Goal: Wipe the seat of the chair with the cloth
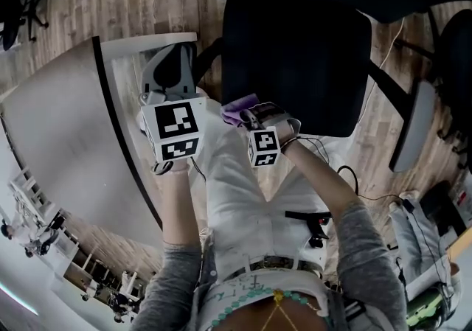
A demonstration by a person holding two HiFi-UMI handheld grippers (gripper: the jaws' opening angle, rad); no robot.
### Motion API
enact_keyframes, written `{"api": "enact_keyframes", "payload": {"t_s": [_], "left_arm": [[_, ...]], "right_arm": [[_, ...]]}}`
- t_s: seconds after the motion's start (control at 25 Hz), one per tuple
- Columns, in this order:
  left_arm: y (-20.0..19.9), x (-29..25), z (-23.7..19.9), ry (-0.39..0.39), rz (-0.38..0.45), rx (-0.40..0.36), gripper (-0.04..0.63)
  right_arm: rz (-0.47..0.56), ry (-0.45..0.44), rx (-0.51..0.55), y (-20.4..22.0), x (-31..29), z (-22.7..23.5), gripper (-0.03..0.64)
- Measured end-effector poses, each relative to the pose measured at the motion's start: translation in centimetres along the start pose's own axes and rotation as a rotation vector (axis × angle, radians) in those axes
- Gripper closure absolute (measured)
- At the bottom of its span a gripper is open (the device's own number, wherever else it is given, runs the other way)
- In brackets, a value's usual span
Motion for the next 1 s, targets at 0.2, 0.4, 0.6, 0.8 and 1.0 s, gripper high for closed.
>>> {"api": "enact_keyframes", "payload": {"t_s": [0.2, 0.4, 0.6, 0.8, 1.0], "left_arm": [[0.0, -0.1, 0.0, -0.003, 0.001, -0.002, 0.588], [-0.1, -0.1, 0.1, -0.019, -0.004, -0.021, 0.588], [-0.1, -0.2, -0.3, 0.005, 0.004, -0.005, 0.588], [-0.1, -0.3, -0.4, 0.03, 0.012, 0.019, 0.588], [0.0, 0.0, -0.3, 0.014, 0.008, 0.006, 0.588]], "right_arm": [[-0.111, -0.01, 0.065, -0.7, -3.7, -0.8, 0.569], [-0.106, -0.04, 0.01, -0.7, -3.8, -0.6, 0.569], [-0.088, -0.025, -0.009, -0.6, -3.6, -0.5, 0.569], [-0.066, -0.026, -0.039, -0.2, -3.4, -0.6, 0.569], [-0.067, -0.043, -0.063, 1.0, -3.1, -1.4, 0.569]]}}
Point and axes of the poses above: the fingertips, and each gripper's own axes: x backward along the fingers, z to its right, y out of its underside, the point moved 4 cm from there along x, backward along the fingers, and after that the axes turned 13 degrees about -z, right-handed, at the moved point
